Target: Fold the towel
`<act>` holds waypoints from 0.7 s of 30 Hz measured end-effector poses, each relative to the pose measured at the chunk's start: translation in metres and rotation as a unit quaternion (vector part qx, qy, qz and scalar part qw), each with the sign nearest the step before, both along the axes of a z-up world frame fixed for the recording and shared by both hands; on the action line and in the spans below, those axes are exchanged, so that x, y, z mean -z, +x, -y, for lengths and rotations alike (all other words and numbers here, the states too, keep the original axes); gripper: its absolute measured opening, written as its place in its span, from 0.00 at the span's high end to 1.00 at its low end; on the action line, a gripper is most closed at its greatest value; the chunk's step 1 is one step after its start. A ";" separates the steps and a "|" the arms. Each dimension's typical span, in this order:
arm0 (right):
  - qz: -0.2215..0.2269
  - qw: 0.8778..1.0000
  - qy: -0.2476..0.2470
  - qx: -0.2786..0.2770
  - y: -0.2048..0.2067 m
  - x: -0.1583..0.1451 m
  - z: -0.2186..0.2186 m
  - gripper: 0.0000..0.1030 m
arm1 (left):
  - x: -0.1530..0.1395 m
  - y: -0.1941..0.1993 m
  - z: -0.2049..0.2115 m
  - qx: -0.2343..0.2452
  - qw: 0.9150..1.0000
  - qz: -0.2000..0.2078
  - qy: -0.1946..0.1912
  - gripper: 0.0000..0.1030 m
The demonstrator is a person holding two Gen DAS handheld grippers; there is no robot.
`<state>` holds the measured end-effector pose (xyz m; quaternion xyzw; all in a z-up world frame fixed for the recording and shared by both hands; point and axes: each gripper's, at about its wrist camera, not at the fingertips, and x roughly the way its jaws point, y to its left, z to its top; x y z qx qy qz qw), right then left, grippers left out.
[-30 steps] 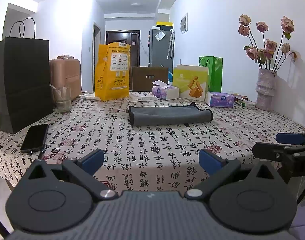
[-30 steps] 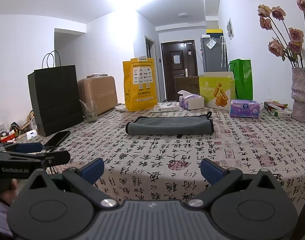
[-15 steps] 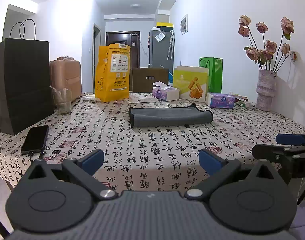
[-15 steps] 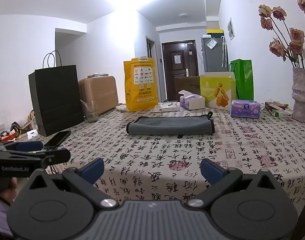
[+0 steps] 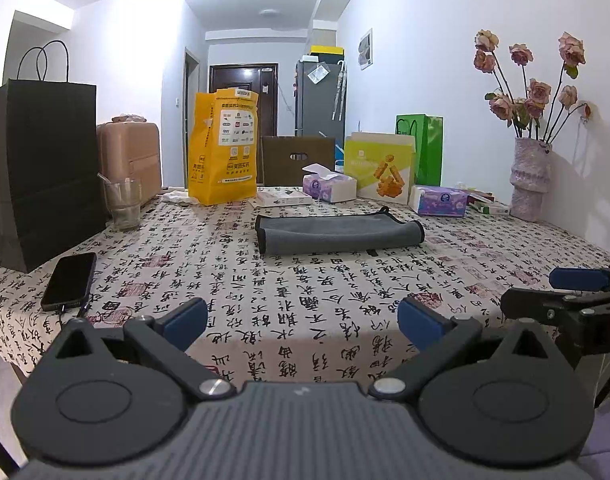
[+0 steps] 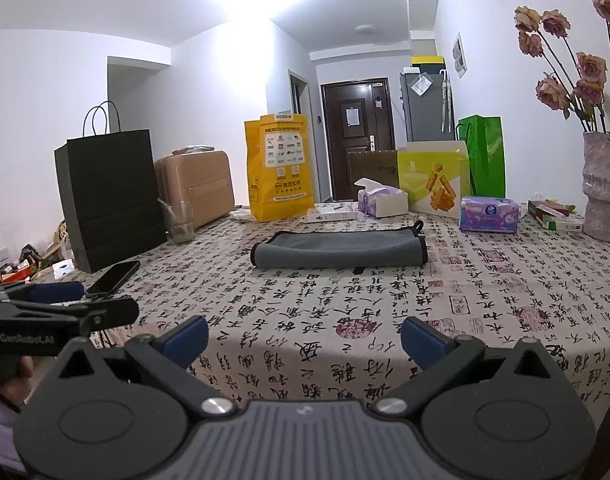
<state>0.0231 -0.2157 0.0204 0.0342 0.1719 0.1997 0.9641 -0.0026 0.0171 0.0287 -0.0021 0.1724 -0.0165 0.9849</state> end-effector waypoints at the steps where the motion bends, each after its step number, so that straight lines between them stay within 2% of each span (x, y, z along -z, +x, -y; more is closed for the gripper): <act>1: -0.001 1.000 0.000 0.001 0.000 0.000 0.000 0.00 | 0.000 0.000 0.000 0.000 1.000 0.000 0.000 0.00; 21: -0.005 1.000 0.001 0.001 0.000 0.002 0.000 0.00 | 0.001 -0.001 0.002 0.002 1.000 -0.001 0.001 0.00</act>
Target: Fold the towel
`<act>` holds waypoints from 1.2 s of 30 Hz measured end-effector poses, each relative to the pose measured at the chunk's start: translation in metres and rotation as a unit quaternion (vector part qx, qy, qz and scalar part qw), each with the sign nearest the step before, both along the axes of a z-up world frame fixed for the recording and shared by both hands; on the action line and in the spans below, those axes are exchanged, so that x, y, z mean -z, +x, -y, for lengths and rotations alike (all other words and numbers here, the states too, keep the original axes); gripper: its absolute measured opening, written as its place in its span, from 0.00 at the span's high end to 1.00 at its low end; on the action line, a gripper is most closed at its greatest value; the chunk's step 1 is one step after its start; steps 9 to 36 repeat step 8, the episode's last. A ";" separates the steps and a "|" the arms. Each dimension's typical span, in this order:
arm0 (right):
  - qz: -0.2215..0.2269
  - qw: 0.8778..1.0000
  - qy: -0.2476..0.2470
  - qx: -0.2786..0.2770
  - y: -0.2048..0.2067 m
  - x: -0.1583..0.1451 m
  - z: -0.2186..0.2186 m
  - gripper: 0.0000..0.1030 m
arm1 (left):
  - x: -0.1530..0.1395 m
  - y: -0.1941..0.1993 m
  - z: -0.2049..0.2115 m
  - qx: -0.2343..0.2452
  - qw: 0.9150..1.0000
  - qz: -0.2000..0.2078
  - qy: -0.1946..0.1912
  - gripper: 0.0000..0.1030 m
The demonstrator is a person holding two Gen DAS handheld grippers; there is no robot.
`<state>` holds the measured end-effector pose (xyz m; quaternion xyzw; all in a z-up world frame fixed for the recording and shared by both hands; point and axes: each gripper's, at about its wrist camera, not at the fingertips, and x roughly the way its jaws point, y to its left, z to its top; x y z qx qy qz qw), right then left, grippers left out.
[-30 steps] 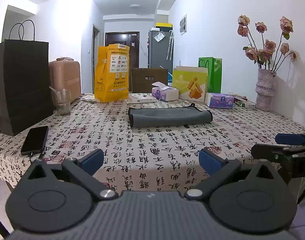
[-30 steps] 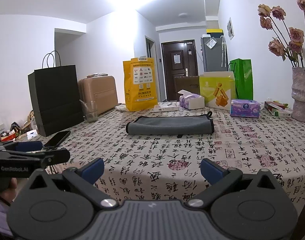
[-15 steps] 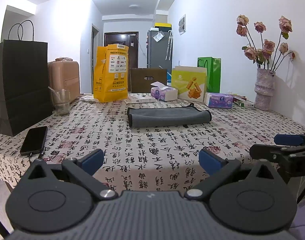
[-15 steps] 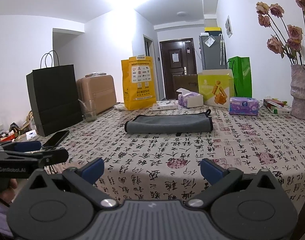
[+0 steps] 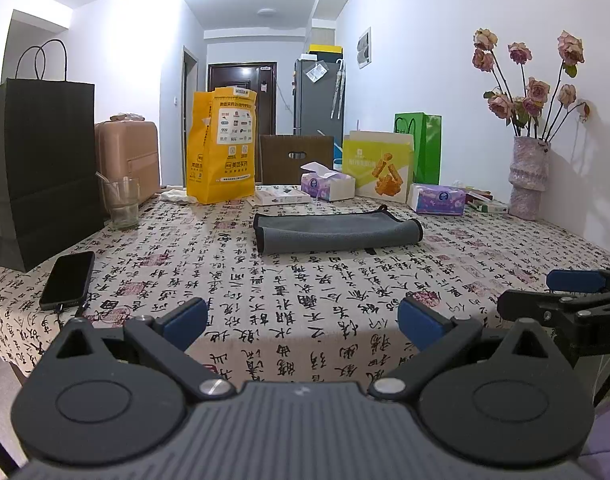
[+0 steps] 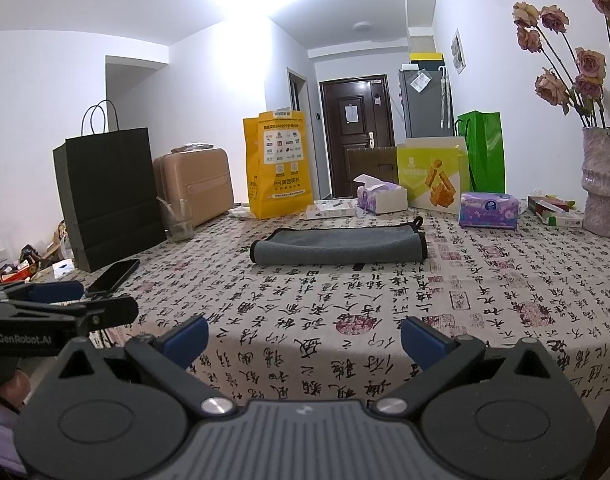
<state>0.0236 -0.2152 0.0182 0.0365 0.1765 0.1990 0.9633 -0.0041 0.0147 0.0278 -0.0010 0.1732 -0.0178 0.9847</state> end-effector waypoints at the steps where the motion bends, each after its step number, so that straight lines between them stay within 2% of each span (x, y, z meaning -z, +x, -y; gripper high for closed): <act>1: 0.000 1.000 0.000 0.000 0.000 0.000 0.000 0.00 | 0.000 0.000 0.000 0.000 1.000 0.000 0.000 0.00; 36: 0.000 1.000 0.000 0.000 0.000 0.000 0.000 0.00 | 0.002 0.000 0.001 0.007 1.000 0.000 0.002 0.00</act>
